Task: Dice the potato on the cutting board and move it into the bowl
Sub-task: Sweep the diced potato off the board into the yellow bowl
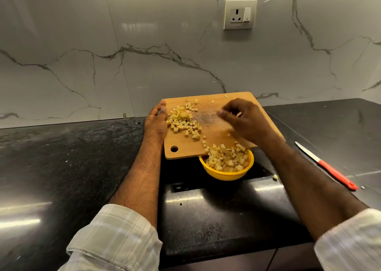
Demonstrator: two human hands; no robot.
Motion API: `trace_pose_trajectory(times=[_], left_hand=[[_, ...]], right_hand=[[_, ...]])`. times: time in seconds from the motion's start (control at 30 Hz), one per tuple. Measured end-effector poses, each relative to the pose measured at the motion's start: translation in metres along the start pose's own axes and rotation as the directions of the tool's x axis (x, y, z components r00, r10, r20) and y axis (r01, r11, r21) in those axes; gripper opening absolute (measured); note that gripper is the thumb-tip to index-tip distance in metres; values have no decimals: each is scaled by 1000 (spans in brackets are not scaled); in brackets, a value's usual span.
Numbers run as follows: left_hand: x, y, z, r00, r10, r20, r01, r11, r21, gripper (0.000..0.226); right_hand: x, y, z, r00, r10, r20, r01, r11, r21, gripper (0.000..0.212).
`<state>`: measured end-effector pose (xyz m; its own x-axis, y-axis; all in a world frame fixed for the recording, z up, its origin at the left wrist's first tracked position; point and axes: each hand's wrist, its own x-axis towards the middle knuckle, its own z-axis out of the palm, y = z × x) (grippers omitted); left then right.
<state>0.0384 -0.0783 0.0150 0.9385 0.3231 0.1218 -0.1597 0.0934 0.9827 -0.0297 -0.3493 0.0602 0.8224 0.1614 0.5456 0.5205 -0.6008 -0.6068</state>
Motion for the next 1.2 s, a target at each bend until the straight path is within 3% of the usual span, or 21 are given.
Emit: trace_pose_trajectory(times=[0.1,0.23,0.33,0.53,0.73,0.87,0.97,1.07,1.2], left_hand=[[1,-1,0,1000,5,13,-5,999,-38,21],[0,0,1,1000,11,15,-10,999,-50,20],[-3,2,1,999,18,28,-16,997,-76,24],[-9,6,3,1000,4,23,-2,996,-85,29],[-12,12,4,1000,-6,-18,6,999,-41,34],[-11,12,6,998,-57,-29,54,995,-86,31],[-12,12,6,998,-62,-26,60,994,-88,30],[-12,13,4,998,-56,-32,54,997,-54,29],[-12,12,6,999,-39,-27,38,998,-46,30]], right_hand=[[35,25,2,983,149,-107,-148,989,15,41],[64,34,17,966,236,101,-191,923,-335,84],[80,22,33,949,237,209,-127,892,-433,96],[93,-3,63,919,140,369,-25,954,-299,98],[84,-20,69,898,-20,440,76,991,-109,98],[77,-31,78,867,-66,493,208,949,-239,107],[75,-35,82,879,-104,465,290,892,-348,90],[71,-36,78,891,-125,436,306,875,-375,63],[68,-31,68,888,-112,446,303,872,-384,46]])
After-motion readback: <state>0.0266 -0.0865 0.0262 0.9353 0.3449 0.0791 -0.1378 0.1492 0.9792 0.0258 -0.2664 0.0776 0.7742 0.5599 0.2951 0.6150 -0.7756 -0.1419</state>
